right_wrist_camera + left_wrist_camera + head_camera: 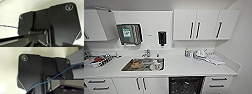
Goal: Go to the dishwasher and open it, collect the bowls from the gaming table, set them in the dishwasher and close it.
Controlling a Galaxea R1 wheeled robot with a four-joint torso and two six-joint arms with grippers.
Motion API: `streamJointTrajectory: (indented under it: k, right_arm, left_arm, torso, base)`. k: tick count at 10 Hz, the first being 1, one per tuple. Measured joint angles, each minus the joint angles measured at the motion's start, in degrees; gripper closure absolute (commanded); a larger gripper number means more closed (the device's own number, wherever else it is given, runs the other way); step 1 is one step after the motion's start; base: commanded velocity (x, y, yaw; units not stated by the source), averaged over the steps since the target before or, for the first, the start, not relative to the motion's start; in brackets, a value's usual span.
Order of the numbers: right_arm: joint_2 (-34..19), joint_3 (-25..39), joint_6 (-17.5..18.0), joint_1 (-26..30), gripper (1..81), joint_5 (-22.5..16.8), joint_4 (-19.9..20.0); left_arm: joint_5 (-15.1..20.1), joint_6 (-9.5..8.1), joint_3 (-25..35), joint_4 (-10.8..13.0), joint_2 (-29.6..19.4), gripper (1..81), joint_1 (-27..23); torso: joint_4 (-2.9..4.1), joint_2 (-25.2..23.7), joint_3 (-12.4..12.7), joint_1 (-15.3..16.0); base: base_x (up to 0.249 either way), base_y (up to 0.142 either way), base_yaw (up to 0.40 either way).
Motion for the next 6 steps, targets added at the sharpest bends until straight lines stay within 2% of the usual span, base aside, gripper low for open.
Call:
streamJointTrajectory:
  k: [3,6]
  right_arm:
    - [0.02,0.02,0.00,0.00,1.0,0.00,-0.02]
    - [0.07,0.02,-0.01,-0.41,1.0,-0.05,-0.15]
  left_arm:
    - [0.13,0.00,-0.09,0.02,0.30,1.0,0.00]
    - [0.02,0.02,-0.15,0.02,0.30,1.0,-0.28]
  torso:
    - [0.00,0.00,0.00,0.00]
    - [0.00,0.02,0.02,-0.02]
  base:
    - [0.000,0.000,0.122]
    - [0.000,0.000,0.199]
